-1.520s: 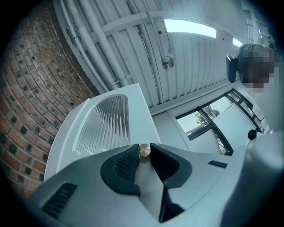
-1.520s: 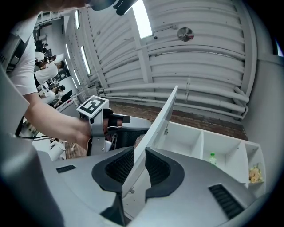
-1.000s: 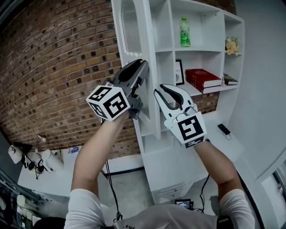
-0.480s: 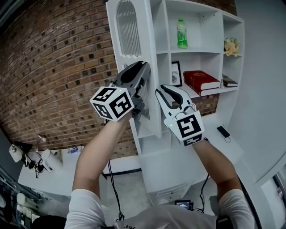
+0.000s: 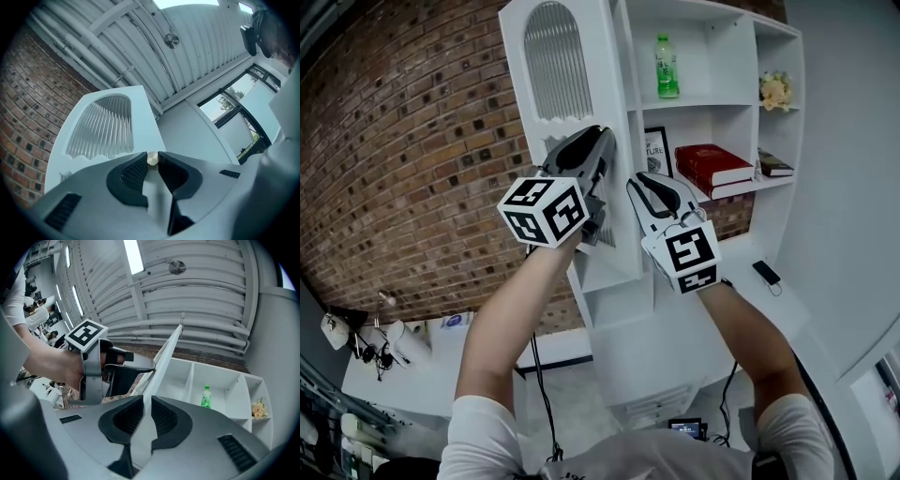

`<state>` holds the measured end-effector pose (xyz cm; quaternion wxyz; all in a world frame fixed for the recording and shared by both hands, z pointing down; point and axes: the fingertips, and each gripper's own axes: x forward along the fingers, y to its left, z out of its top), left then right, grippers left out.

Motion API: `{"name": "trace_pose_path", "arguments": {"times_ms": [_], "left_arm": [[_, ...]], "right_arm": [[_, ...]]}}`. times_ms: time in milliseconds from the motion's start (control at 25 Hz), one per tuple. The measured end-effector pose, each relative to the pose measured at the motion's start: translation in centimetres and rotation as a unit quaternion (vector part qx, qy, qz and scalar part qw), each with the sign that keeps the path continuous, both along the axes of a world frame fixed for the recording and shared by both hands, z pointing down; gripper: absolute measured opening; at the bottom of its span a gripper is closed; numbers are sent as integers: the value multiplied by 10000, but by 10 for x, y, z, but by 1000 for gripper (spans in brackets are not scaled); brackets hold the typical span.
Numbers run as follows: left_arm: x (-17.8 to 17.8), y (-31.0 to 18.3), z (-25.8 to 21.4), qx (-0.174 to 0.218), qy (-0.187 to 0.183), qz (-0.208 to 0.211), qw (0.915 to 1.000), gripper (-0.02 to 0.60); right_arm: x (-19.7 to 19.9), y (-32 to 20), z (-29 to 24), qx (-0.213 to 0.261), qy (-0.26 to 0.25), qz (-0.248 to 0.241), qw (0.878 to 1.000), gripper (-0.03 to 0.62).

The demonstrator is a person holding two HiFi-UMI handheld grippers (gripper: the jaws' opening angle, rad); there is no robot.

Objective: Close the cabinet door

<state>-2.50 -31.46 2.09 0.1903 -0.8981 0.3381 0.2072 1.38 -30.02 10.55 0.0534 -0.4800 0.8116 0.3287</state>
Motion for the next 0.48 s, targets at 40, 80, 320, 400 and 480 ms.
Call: {"name": "trace_pose_path", "arguments": {"times_ms": [40, 80, 320, 400, 480], "left_arm": [[4, -3, 0, 0, -24, -25, 10000, 75], [8, -6, 0, 0, -52, -46, 10000, 75], [30, -23, -2, 14, -191, -129, 9997, 75], [36, -29, -3, 23, -246, -167, 9996, 75], [42, -35, -2, 38, -301, -221, 9993, 75]], "right_arm": [[3, -4, 1, -25, 14, 24, 10000, 72], [5, -7, 3, -54, 34, 39, 10000, 72], [12, -26, 12, -165, 180, 122, 9996, 72], [16, -33, 13, -197, 200, 159, 9995, 72], [21, -41, 15, -220, 223, 202, 9993, 72]]}}
